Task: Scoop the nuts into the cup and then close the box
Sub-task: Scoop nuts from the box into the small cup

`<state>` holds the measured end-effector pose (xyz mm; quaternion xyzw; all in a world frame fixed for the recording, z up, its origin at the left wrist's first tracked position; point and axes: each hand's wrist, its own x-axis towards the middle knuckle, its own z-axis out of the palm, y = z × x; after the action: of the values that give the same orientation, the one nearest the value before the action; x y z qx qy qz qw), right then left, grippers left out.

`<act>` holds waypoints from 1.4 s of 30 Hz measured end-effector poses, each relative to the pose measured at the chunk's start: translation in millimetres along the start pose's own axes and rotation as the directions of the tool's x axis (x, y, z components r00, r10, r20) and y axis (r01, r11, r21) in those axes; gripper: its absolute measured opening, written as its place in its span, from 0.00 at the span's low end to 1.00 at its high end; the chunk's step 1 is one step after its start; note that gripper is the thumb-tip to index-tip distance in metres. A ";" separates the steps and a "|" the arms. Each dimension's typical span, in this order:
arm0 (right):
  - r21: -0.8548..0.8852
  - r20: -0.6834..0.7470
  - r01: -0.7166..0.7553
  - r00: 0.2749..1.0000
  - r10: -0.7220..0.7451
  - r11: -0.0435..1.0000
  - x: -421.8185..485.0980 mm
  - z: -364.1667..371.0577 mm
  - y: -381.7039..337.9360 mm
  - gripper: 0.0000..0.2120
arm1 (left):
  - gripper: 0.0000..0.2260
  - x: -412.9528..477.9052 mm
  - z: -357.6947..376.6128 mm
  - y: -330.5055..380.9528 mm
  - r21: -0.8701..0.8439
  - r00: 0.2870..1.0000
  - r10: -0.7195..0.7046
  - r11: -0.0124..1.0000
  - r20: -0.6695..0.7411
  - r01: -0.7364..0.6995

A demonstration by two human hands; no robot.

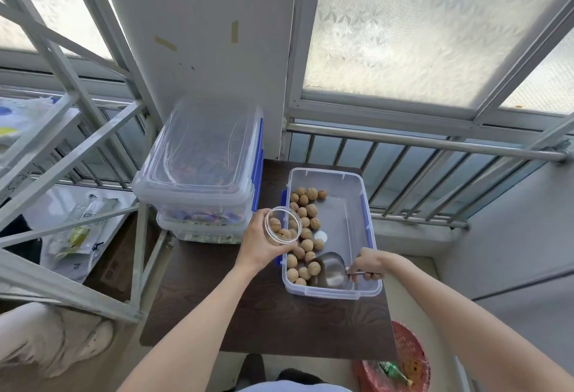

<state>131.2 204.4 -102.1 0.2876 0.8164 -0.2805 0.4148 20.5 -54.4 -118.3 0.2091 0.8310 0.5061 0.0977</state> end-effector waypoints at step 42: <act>0.320 -0.359 0.375 0.898 -0.255 0.870 -15.3 26.6 60.2 0.10 | 0.37 8.1 -6.0 5.4 -0.021 0.997 -0.041 0.999 -0.066 0.039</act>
<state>194.7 223.1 -115.7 0.2636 0.8363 -0.4504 0.1680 12.3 -53.4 -110.3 0.1744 0.8328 0.5190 0.0820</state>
